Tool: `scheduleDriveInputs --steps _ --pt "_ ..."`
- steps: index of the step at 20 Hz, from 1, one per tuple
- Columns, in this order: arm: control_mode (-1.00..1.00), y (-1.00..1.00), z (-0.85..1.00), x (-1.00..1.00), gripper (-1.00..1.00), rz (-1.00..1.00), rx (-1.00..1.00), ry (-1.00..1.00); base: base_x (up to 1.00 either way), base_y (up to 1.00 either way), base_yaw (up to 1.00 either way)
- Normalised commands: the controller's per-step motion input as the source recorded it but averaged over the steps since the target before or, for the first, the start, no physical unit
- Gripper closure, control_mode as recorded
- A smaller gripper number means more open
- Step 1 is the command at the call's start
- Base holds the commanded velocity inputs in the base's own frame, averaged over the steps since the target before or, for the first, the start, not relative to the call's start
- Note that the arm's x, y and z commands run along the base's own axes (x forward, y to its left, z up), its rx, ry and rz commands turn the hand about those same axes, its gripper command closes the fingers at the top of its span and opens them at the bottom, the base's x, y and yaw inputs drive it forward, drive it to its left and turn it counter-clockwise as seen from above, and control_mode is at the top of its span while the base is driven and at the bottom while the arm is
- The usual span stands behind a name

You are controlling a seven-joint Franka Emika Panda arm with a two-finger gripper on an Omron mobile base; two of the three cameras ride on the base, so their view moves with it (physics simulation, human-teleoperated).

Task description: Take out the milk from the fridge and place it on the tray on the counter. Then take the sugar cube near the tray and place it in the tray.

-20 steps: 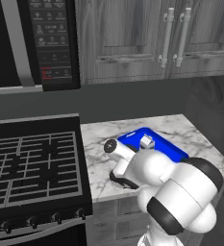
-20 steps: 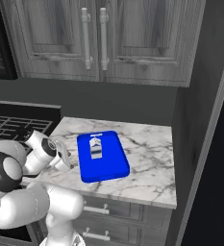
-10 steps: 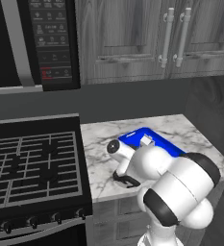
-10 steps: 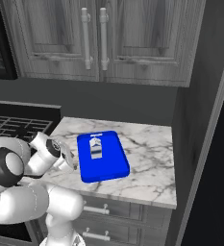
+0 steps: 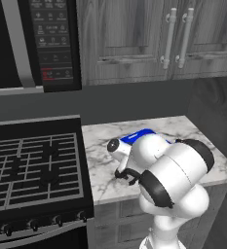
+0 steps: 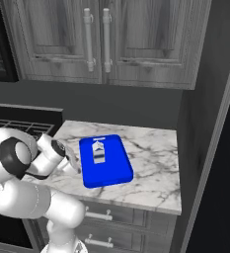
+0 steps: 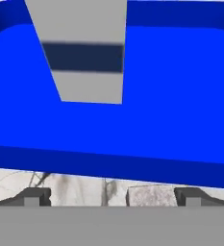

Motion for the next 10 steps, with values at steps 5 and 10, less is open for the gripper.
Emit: scheduleDriveInputs --steps 5,10 --pt "-1.00 0.00 -0.33 0.05 -1.00 0.00 0.00 0.01 0.00 0.00 0.00" --pt "-1.00 0.00 -0.52 0.00 -1.00 0.00 0.00 0.01 0.00 0.00 0.00"
